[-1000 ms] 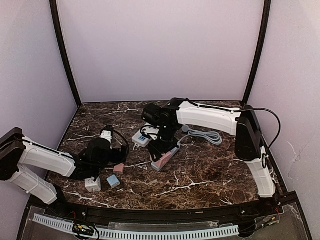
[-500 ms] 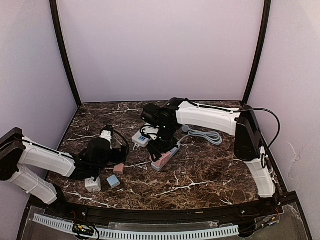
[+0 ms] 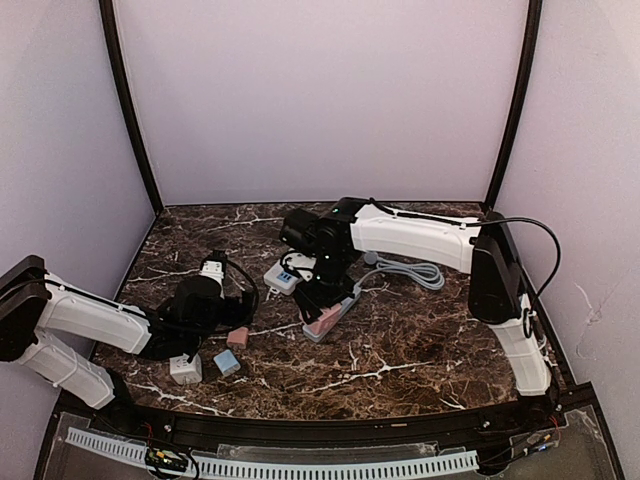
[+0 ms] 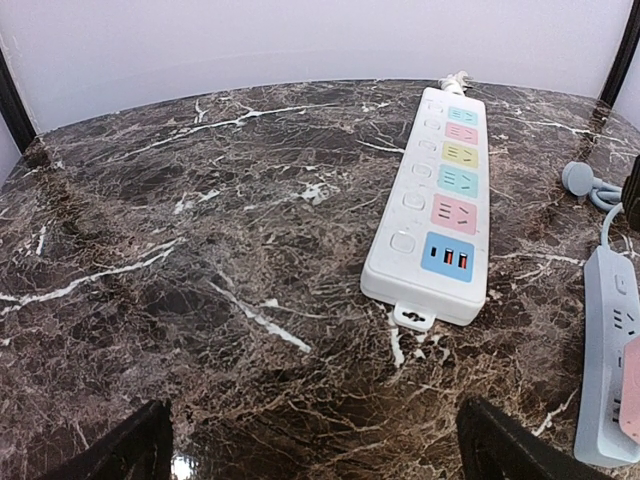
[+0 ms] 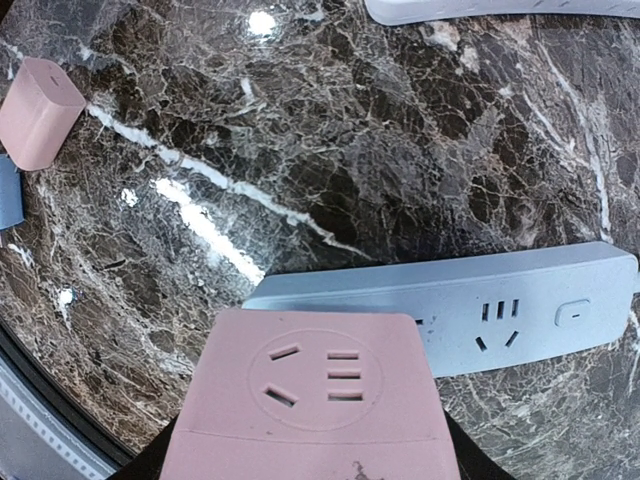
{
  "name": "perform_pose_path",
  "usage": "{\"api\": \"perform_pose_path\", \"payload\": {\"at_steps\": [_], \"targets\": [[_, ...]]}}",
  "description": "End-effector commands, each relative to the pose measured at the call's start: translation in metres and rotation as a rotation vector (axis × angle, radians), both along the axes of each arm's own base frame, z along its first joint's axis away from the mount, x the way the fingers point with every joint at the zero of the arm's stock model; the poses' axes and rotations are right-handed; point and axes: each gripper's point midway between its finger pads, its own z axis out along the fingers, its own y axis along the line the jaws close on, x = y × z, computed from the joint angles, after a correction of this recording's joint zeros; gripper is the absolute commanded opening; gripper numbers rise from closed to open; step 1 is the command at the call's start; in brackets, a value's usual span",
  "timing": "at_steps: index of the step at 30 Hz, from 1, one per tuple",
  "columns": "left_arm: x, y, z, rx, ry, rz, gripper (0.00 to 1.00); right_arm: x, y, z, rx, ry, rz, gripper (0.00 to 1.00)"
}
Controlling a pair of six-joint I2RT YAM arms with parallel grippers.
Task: Insert the plug
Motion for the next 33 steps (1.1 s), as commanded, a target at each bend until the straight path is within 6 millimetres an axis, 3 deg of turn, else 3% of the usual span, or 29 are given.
{"api": "perform_pose_path", "payload": {"at_steps": [1, 11, 17, 26, 33], "targets": [[-0.001, 0.005, 0.001, -0.008, -0.011, 0.007, 0.99, -0.002, -0.022, -0.011, -0.109, -0.015, -0.021, 0.0], [0.0, 0.001, -0.003, -0.01, -0.002, 0.004, 0.99, 0.001, -0.029, -0.015, -0.147, -0.034, -0.032, 0.0], [0.0, 0.003, -0.001, -0.007, -0.007, 0.008, 0.99, -0.005, -0.021, -0.018, -0.118, 0.008, -0.009, 0.0], [-0.001, 0.004, -0.002, -0.006, -0.008, 0.009, 0.99, -0.005, -0.034, -0.015, -0.174, -0.005, -0.021, 0.0], [-0.001, 0.003, -0.003, -0.001, -0.009, 0.002, 0.99, -0.004, -0.028, -0.029, -0.177, 0.013, 0.018, 0.0]]}}
